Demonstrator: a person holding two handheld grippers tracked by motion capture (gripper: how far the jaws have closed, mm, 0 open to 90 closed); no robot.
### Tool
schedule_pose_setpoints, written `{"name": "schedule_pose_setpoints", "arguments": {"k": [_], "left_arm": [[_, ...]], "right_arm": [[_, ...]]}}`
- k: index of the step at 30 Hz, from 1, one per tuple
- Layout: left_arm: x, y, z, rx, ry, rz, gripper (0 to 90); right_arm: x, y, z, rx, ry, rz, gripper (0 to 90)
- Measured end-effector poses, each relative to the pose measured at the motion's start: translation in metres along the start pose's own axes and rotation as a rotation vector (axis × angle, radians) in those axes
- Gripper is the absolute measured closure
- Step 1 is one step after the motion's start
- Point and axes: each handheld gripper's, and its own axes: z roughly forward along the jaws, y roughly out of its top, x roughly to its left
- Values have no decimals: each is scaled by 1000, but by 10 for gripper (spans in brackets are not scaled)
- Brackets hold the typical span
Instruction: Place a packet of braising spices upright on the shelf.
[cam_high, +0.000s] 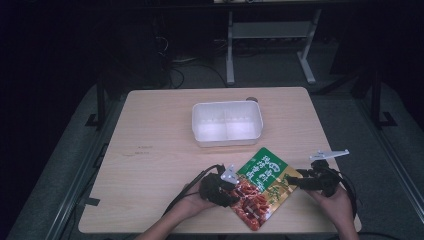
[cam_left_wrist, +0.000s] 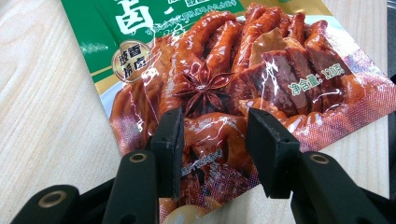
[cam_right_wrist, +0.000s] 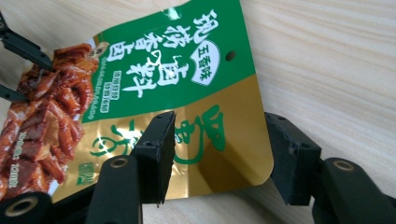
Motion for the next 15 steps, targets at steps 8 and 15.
{"name": "schedule_pose_setpoints", "arguments": {"k": [8, 15], "left_arm": [[-1, -1, 0, -5, 5, 0, 562], [-1, -1, 1, -7, 5, 0, 561]], "right_arm": [[4, 0, -7, -40, 62, -10, 621], [6, 2, -2, -14, 125, -10, 706]]}}
